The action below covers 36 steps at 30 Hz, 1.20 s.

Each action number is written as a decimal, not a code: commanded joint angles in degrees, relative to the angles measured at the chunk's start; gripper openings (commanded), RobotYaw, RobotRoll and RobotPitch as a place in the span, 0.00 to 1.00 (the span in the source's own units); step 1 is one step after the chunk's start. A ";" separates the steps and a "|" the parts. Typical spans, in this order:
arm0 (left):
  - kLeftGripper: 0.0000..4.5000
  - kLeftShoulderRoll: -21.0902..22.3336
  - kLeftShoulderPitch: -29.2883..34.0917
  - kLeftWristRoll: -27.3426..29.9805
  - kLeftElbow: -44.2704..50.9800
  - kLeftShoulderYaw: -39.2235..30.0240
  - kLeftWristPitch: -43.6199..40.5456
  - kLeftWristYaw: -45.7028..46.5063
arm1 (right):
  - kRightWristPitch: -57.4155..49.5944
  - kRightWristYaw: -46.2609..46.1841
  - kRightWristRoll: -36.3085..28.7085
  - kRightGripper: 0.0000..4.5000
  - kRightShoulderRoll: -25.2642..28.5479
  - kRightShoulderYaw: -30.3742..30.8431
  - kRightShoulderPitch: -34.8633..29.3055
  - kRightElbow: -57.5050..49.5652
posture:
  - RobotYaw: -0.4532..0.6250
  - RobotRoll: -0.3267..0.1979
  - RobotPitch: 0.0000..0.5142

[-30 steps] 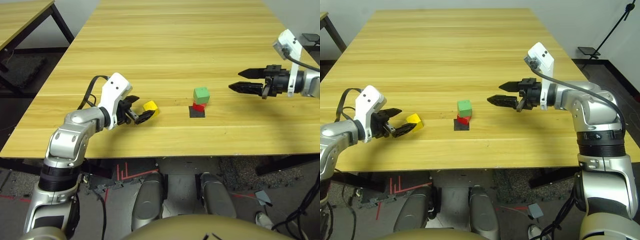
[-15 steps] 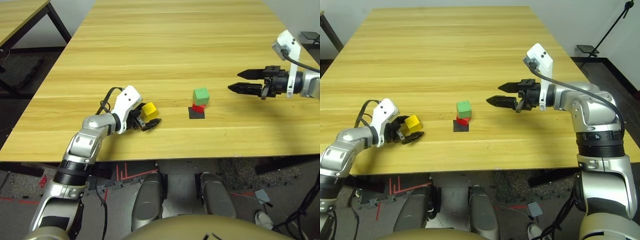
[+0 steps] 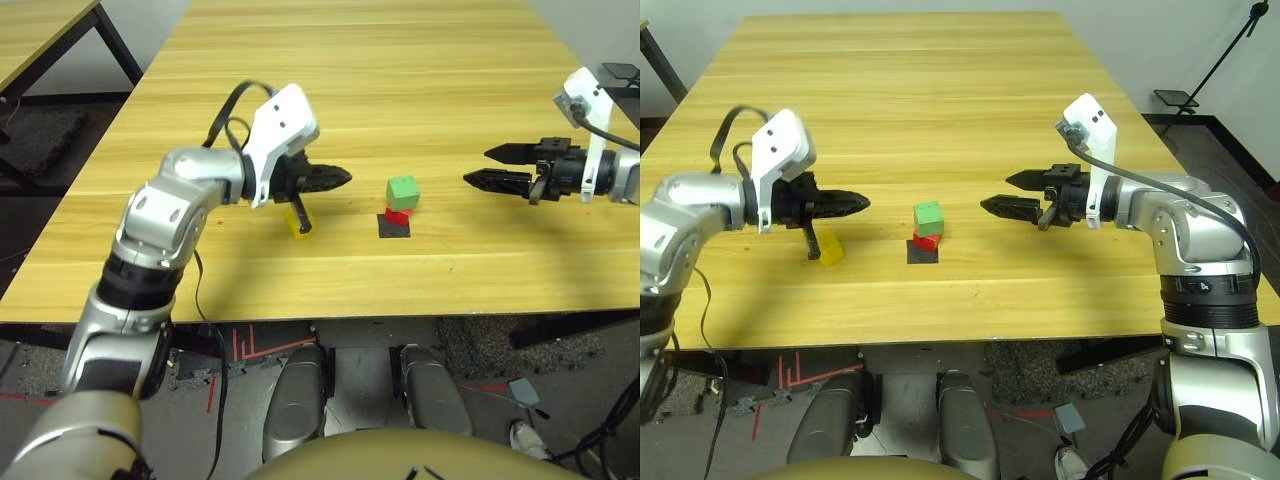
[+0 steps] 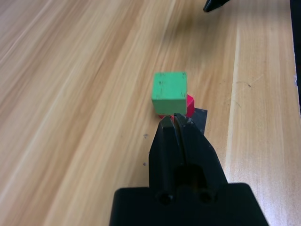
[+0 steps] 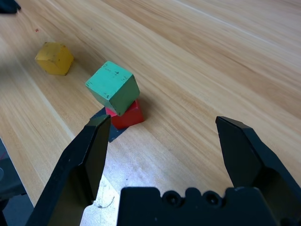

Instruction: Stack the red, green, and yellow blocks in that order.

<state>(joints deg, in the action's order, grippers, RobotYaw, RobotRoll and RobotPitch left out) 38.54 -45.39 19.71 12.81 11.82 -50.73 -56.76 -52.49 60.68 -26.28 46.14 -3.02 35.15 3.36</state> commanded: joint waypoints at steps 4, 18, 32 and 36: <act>0.36 0.16 4.78 -2.53 -1.53 -0.60 -0.90 5.87 | 0.39 -0.50 -1.32 1.00 -0.96 -0.33 -0.64 -0.65 | 0.54 0.44 0.13; 1.00 0.82 26.33 -3.73 3.97 -7.07 6.49 13.86 | 1.41 1.20 -0.69 1.00 -2.04 3.24 3.56 3.47 | 0.60 0.39 0.14; 0.96 -2.36 29.36 -8.15 -5.32 -4.13 19.01 14.46 | 0.93 1.44 -1.14 1.00 -1.69 3.16 3.61 3.19 | 0.59 0.37 0.15; 0.70 -1.82 29.49 -7.88 -5.68 -3.72 17.66 12.83 | 0.66 0.92 -1.37 1.00 -1.67 2.63 3.02 2.76 | 0.59 0.37 0.16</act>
<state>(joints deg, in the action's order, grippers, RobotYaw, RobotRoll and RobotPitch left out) 36.37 -16.63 11.94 7.75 7.54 -32.77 -43.17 -51.39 61.88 -27.27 44.05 -0.19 39.00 6.80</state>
